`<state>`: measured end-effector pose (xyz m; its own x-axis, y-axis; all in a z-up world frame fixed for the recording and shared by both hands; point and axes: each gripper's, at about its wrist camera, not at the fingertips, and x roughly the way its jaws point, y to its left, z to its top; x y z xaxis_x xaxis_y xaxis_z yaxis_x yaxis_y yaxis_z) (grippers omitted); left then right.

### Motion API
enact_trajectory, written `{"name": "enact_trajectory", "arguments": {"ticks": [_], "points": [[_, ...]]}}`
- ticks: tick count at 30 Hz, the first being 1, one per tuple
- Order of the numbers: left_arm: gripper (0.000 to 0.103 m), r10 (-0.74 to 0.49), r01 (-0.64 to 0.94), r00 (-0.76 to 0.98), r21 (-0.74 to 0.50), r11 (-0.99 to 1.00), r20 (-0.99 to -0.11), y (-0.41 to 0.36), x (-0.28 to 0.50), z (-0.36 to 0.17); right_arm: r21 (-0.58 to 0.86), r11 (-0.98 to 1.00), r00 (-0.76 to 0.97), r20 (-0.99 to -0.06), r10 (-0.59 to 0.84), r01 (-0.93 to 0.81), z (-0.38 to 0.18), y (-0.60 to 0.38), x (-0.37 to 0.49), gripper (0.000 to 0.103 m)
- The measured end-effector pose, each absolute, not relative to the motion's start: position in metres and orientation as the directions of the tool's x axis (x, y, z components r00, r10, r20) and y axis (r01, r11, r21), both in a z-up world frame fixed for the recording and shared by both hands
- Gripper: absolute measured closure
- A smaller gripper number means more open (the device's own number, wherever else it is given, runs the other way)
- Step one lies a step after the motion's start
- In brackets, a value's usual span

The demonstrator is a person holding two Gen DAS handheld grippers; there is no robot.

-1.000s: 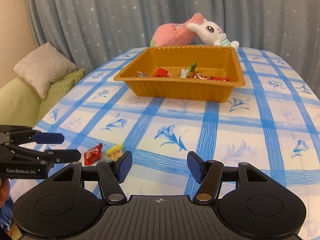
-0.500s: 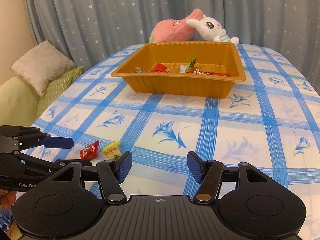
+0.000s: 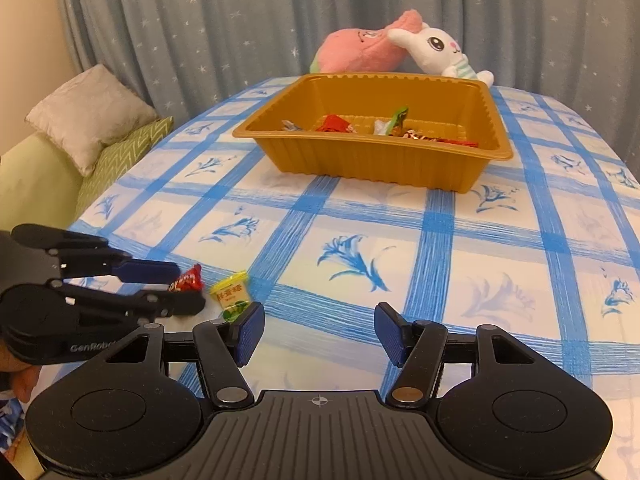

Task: Organize snacks
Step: 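Grasp the red wrapped candy with the left tool while the right tool grasps the yellow candy, then carry the red and yellow candies up and over the orange tray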

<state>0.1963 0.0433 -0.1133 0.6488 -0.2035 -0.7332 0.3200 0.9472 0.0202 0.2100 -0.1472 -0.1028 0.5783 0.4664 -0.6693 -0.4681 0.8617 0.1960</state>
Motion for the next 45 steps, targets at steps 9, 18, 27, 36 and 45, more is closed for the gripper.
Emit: {"name": "enact_trajectory", "arguments": {"ticks": [9,18,27,36,45], "points": [[0.088,-0.129,0.193,0.664,0.002,0.981,-0.736,0.063,0.197,-0.103,0.188,0.817,0.550,-0.655,0.518,-0.546,-0.103,-0.131,0.208,0.042],[0.088,-0.123,0.153,0.665,-0.028,0.988,-0.737,0.074,0.196,-0.101,0.114,0.751,0.515,-0.660,0.547,-0.651,-0.111,-0.099,0.210,0.043],[0.088,-0.130,0.154,0.664,-0.035,0.987,-0.736,0.072,0.197,-0.100,0.092,0.724,0.500,-0.665,0.556,-0.683,-0.123,-0.081,0.217,0.055],[0.088,-0.133,0.155,0.663,-0.039,0.987,-0.737,0.070,0.199,-0.099,0.029,0.720,0.524,-0.667,0.530,-0.693,-0.122,-0.073,0.210,0.082],[0.088,-0.142,0.160,0.671,-0.045,0.986,-0.727,0.065,0.200,-0.094,0.070,0.777,0.553,-0.662,0.505,-0.626,-0.114,-0.088,0.215,0.082]]}}
